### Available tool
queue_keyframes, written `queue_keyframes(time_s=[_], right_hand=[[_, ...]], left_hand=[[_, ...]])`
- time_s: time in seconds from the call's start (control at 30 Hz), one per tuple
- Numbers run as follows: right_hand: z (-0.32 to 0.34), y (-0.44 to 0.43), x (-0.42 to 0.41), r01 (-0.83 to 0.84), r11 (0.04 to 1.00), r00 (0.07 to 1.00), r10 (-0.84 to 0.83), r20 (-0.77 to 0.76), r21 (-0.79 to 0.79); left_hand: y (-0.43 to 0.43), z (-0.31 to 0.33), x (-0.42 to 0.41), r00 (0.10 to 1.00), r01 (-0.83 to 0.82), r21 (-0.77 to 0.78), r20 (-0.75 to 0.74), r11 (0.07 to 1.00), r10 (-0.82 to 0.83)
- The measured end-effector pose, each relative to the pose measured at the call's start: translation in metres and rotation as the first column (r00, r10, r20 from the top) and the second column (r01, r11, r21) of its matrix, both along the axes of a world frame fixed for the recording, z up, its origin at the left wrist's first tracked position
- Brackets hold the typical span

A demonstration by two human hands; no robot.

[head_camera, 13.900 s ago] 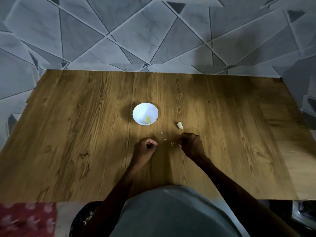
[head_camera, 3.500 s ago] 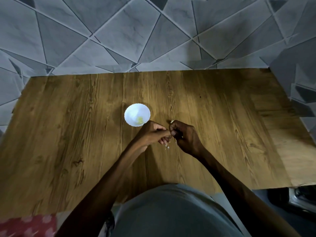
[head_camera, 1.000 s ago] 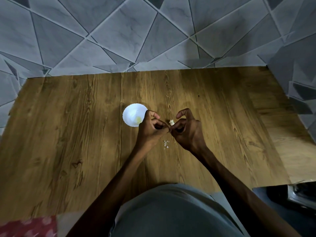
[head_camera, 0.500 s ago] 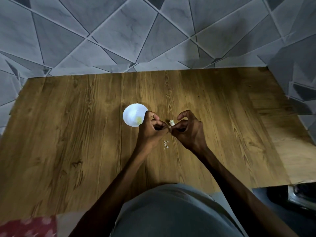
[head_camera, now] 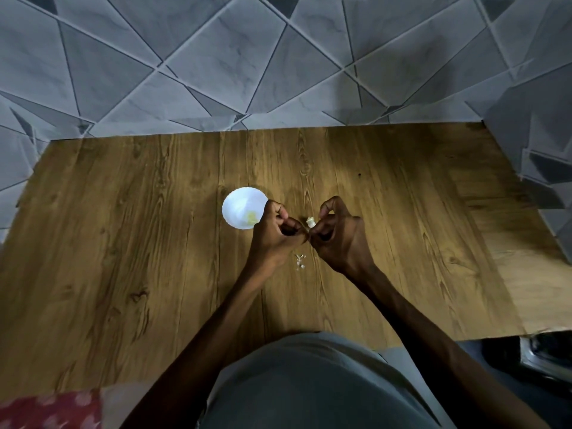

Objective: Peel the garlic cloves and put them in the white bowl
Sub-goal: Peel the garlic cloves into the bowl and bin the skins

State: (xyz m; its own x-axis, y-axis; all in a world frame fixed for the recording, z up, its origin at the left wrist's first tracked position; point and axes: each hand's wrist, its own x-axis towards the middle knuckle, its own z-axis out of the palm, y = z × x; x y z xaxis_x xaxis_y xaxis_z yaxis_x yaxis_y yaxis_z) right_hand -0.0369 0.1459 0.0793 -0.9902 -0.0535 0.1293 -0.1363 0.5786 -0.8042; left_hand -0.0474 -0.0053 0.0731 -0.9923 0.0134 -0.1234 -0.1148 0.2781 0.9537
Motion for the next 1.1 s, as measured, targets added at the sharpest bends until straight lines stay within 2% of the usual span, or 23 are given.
queue_keyframes(time_s=[0.2, 0.37, 0.47, 0.57, 0.7, 0.9, 1.1], right_hand=[[-0.002, -0.002, 0.001, 0.004, 1.000, 1.000, -0.004, 0.013, -0.014], [-0.002, -0.001, 0.000, 0.042, 0.992, 0.995, -0.031, 0.097, -0.116], [-0.002, -0.001, 0.000, 0.087, 0.963, 0.981, -0.039, 0.189, -0.254], [-0.001, 0.001, 0.001, 0.173, 0.854, 0.939, 0.007, 0.343, -0.491], [-0.002, 0.004, 0.002, 0.201, 0.771, 0.916, 0.071, 0.395, -0.605], [-0.001, 0.004, 0.001, 0.185, 0.804, 0.919, 0.063, 0.390, -0.565], [-0.001, 0.002, 0.001, 0.133, 0.935, 0.947, -0.022, 0.320, -0.329]], left_hand=[[0.005, -0.003, 0.003, 0.999, -0.042, -0.004, -0.010, 0.999, 0.042], [0.007, -0.002, 0.002, 0.999, -0.030, 0.018, 0.012, 0.999, 0.030], [0.007, -0.004, 0.000, 0.992, -0.055, 0.153, 0.117, 0.987, 0.037], [0.006, -0.006, -0.001, 0.973, -0.131, 0.336, 0.225, 0.933, 0.055], [0.003, -0.004, 0.002, 0.979, -0.101, 0.366, 0.203, 0.925, 0.026], [-0.004, -0.003, 0.003, 0.991, 0.038, 0.204, 0.116, 0.978, -0.062], [-0.012, 0.003, 0.001, 0.993, 0.102, 0.062, 0.049, 0.993, -0.105]])
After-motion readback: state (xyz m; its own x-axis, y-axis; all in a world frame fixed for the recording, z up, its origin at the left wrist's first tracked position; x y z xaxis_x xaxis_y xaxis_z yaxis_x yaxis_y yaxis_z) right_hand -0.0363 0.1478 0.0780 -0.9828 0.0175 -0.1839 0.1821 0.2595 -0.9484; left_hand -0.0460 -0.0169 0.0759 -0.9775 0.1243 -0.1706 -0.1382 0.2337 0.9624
